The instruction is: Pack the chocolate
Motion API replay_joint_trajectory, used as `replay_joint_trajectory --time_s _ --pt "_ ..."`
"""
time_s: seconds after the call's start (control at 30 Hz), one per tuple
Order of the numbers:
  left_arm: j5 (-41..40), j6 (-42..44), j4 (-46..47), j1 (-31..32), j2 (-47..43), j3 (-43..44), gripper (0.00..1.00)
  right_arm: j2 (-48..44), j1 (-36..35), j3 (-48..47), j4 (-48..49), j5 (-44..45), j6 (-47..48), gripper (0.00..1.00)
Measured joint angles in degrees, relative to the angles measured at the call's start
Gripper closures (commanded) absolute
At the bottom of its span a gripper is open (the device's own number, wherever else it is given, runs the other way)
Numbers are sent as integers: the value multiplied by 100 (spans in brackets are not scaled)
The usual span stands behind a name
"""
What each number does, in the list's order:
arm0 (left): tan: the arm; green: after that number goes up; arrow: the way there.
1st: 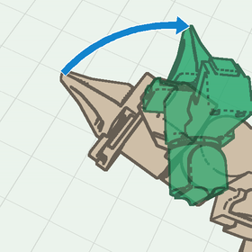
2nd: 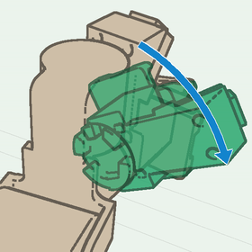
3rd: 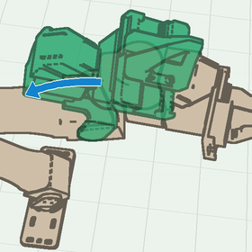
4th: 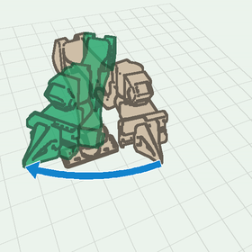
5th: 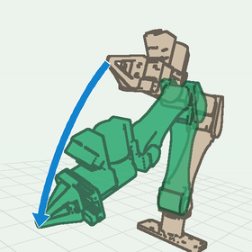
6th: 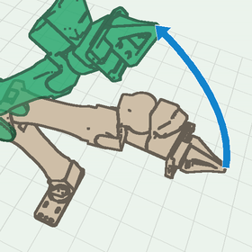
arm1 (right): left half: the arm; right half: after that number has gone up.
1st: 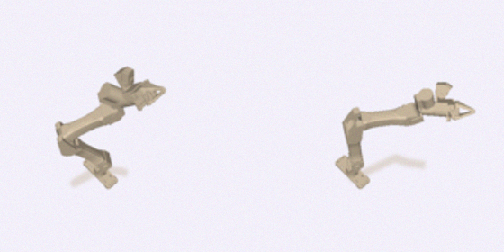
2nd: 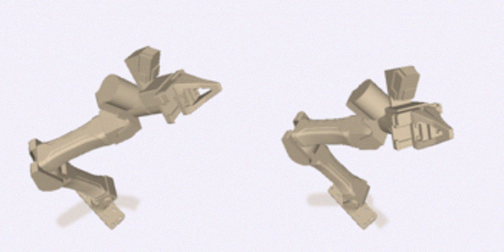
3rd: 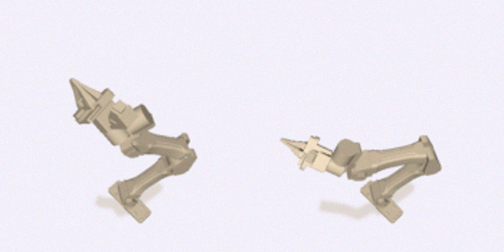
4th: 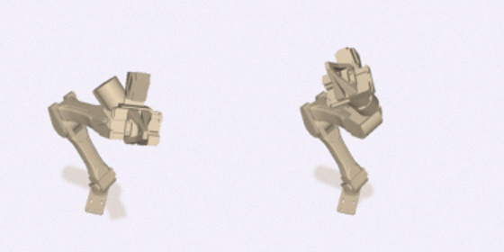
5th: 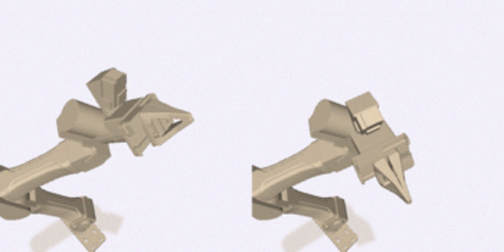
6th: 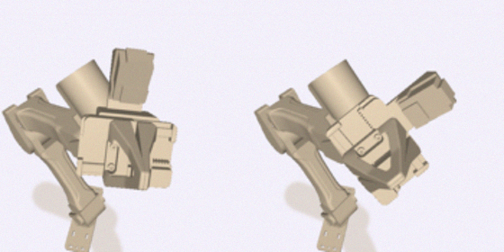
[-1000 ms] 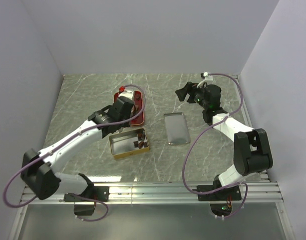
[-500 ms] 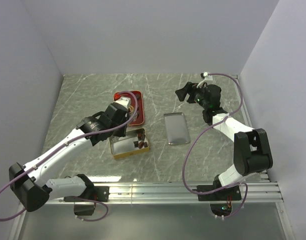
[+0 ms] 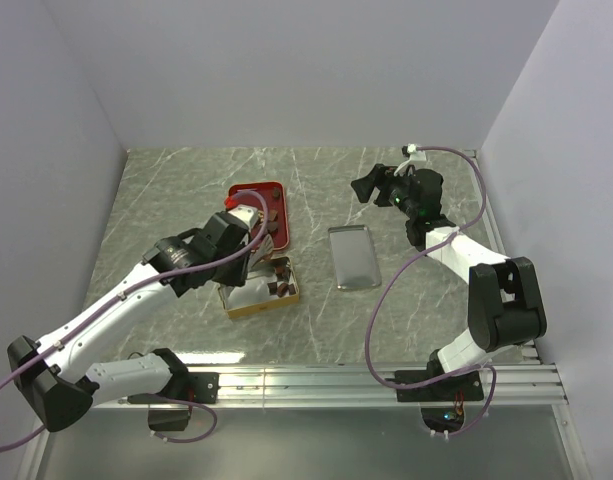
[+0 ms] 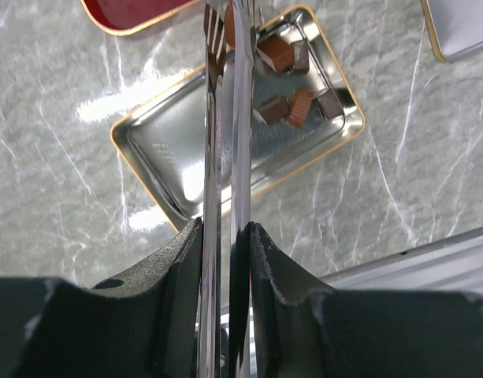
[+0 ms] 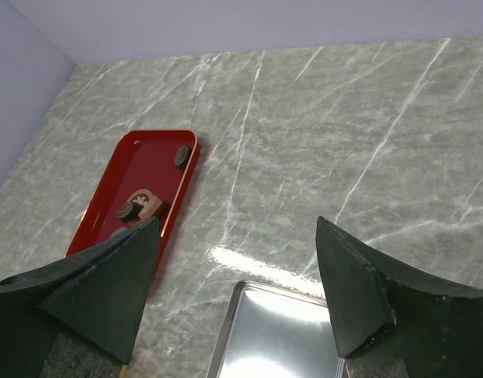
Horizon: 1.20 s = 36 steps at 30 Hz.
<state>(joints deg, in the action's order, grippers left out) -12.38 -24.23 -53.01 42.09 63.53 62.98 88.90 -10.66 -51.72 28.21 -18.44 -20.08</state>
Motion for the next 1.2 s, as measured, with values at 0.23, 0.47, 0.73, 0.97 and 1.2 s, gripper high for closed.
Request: replay_joint_trajectory --time_s 0.23,0.47,0.73,0.97,1.2 --pt "57 -114 -278 0 -188 9 68 0 0 0 0 -4 0 14" --pt "96 -201 -407 0 -232 13 68 0 0 0 0 -4 0 14" --pt "247 -203 -538 0 -332 46 68 0 -2 0 0 -4 2 14" --pt "310 -214 -651 0 -382 48 62 0 -2 0 0 -4 2 14" --pt "308 -245 -686 0 -382 48 59 0 -2 0 -2 -4 4 14"
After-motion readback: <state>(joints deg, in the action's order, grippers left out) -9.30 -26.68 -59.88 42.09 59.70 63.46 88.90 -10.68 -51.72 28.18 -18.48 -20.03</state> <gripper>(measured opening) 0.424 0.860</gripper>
